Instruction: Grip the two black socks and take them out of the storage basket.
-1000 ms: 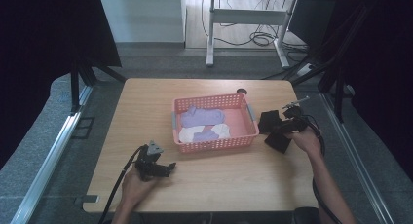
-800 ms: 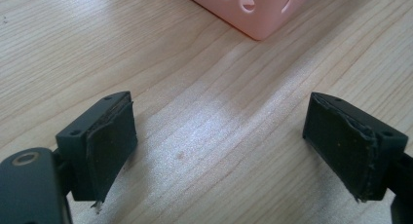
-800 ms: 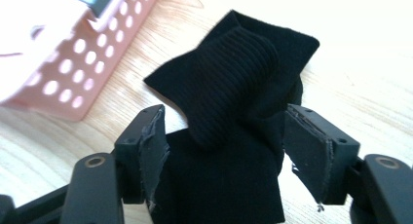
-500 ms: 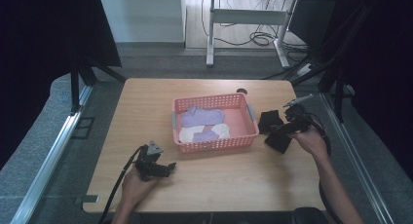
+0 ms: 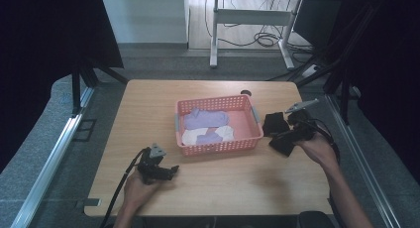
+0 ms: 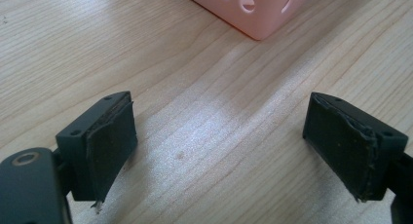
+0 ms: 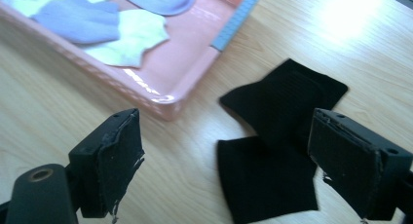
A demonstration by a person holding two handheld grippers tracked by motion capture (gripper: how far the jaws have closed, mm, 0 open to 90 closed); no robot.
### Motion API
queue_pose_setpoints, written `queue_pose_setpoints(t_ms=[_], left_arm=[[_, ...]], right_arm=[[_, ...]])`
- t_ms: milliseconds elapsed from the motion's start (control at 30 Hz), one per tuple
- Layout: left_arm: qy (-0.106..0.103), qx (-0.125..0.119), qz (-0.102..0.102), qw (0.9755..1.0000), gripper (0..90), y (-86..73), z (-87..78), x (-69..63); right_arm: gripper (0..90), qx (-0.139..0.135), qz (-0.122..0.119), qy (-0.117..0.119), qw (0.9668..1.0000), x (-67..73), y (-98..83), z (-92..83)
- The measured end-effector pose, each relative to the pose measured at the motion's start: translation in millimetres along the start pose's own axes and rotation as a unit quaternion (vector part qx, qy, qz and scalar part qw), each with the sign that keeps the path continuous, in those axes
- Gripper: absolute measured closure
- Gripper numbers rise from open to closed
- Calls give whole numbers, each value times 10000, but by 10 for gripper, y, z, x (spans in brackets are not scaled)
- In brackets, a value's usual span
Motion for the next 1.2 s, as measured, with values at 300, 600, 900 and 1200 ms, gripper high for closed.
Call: queue_pose_setpoints(t_ms=[300, 600, 900, 1200], left_arm=[[-1, -3, -15, 10000, 120, 0, 0, -2], [0, -2, -1, 10000, 120, 0, 0, 0], [0, -7, -38, 10000, 120, -1, 1, -6], [-2, -17, -36, 10000, 120, 2, 2, -5]], right_arm=[[138, -55, -158, 327, 9993, 334, -111, 80], [141, -83, -225, 513, 9984, 596, -292, 240], [144, -118, -156, 602, 9980, 813, -504, 449], [142, -88, -242, 624, 9977, 959, -745, 705]])
Point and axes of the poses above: each handheld gripper's, and its own axes: z roughly forward along the jaws, y roughly out of its top, x roughly to its left, the point moved 9 cm from there along z, roughly forward along the jaws, and after that the axes turned 4 degrees about -y, right-handed, at the moved point
